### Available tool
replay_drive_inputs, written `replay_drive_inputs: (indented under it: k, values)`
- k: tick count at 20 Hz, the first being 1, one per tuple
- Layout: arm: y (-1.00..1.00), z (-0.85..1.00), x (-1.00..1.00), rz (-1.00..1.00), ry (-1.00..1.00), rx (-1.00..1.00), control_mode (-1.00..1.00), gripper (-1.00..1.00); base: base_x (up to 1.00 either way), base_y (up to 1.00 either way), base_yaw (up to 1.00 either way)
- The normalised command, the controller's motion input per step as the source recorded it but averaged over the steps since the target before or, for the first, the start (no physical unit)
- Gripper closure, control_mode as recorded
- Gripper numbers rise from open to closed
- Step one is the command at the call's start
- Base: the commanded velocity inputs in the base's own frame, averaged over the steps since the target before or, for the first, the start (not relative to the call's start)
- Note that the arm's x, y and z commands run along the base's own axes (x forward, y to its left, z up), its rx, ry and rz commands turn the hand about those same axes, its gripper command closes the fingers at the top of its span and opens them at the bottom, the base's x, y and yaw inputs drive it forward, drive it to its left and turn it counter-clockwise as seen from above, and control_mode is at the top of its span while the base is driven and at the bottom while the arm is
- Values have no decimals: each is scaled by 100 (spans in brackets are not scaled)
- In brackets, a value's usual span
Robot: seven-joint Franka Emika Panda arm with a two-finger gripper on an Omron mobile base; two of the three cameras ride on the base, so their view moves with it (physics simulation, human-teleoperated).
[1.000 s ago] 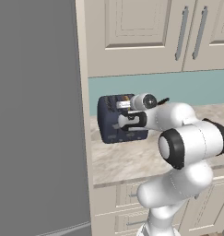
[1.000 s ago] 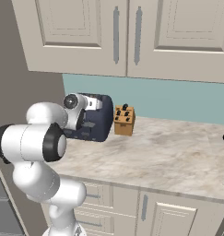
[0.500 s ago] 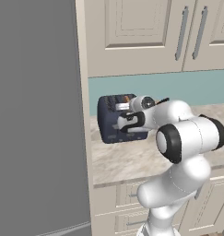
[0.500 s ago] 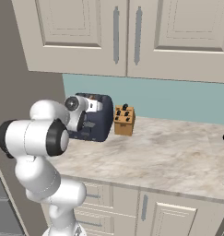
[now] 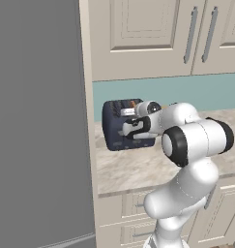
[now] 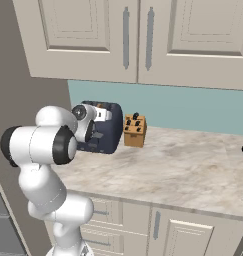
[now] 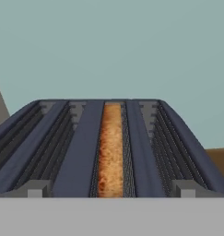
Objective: Start the toaster. Once the lever pops up, take the bread to the plate on the dining counter.
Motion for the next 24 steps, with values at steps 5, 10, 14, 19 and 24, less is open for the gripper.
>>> replay_drive_inputs:
  k: [5,10,14,19,24]
  values:
    - [0,0,3,0,0,0,-100,-100,0,0,0]
    - [0,0,1,0,0,0,-100,-100,0,0,0]
    - [0,-3,0,0,0,0,-100,-100,0,0,0]
    - [0,-2,0,0,0,0,-100,-100,0,0,0]
    - [0,-6,0,0,1,0,-100,-100,0,0,0]
